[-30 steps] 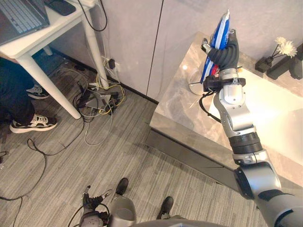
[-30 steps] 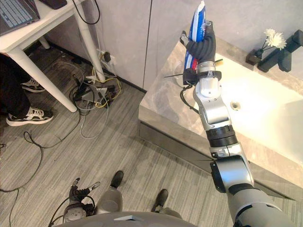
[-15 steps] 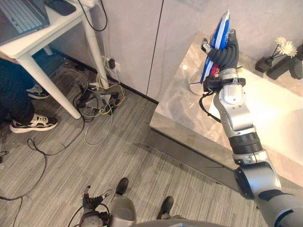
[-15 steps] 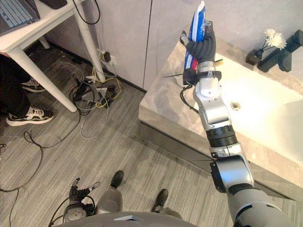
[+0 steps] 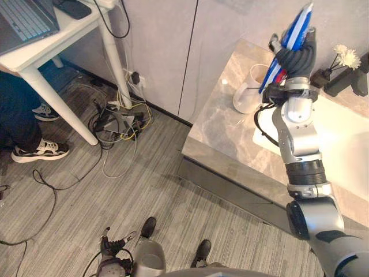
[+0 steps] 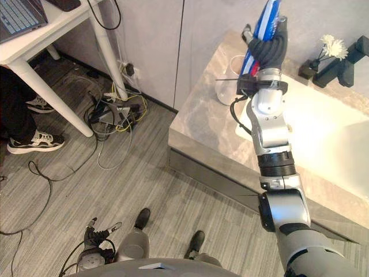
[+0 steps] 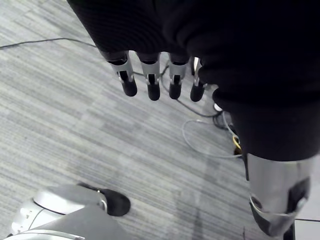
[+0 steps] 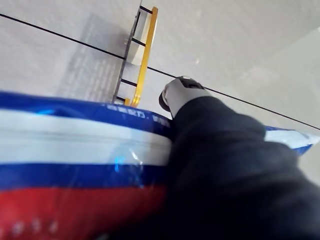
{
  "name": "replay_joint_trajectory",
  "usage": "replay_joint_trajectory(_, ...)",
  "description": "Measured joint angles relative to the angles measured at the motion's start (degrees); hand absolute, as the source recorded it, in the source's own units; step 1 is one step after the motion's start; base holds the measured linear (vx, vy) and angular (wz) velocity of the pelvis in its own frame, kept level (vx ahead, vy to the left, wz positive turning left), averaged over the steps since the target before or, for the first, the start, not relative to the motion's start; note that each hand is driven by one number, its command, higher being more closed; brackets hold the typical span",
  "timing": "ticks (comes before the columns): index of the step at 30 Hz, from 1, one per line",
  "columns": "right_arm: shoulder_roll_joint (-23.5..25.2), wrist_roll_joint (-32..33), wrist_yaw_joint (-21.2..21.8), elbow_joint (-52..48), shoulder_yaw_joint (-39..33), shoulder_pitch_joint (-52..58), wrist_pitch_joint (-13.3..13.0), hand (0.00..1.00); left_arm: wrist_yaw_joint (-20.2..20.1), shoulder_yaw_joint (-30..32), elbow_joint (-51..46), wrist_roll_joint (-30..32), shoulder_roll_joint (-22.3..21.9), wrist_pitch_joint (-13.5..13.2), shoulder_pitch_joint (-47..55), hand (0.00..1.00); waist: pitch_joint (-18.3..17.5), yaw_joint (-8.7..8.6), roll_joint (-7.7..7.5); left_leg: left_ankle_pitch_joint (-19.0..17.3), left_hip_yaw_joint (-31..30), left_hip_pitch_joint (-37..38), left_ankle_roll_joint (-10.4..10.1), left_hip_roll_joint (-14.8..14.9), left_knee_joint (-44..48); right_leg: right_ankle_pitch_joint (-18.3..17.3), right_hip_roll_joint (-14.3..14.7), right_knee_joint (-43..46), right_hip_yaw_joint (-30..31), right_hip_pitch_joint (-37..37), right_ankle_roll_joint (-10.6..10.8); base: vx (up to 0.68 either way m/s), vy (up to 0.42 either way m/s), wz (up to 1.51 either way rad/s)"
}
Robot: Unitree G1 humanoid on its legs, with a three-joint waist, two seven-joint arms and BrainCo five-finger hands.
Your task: Organize washtable
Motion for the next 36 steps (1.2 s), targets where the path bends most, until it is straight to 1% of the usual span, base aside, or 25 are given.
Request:
replay_joint_trajectory(6, -1.3, 0.39, -2.03, -0.13, -1.86, -2.76, -0.82, 1.0, 0.09, 0.48, 1.52, -0.08, 0.02, 0.01, -0.02, 0.0, 0.0, -0.04, 0.0, 0.0, -0.05, -0.03, 0.0, -0.02, 0.03, 0.0, -0.02, 0.0, -0.02, 0.02, 0.0, 0.0, 0.0, 0.0)
replay_joint_trajectory(13, -3.2, 0.52, -3.67, 0.09, -2.16, -5.24, -0.83, 1.0, 0.46, 0.64, 1.82, -1.65, 0.02, 0.1, -0.02, 0.0, 0.0, -0.06, 0.01, 0.01, -0.27, -0.18, -0.01, -0.03, 0.05, 0.0, -0.01, -0.01, -0.16, -0.02, 0.01, 0.0, 0.0, 0.0)
replay_joint_trajectory(17, -4.19, 0.54, -3.72, 0.19, -2.2, -7.06, -1.0, 1.0, 0.61, 0.64, 1.82, -1.68, 0.01, 0.09, -0.02, 0.0, 0.01, 0.04, 0.01, 0.02, -0.41, -0.29, -0.03, -0.05, 0.05, 0.0, 0.0, -0.04, -0.27, -0.04, 0.01, 0.0, 0.0, 0.0)
replay_joint_trajectory(36, -4.21, 0.52, -3.66, 0.33, -2.09, -7.65, -1.11, 1.0, 0.96, 0.61, 1.86, -1.68, -0.04, 0.09, -0.03, 0.0, 0.02, 0.18, 0.04, 0.04, -0.66, -0.58, -0.05, -0.07, 0.04, 0.0, 0.01, -0.04, -0.35, -0.19, 0.01, 0.0, 0.0, 0.0)
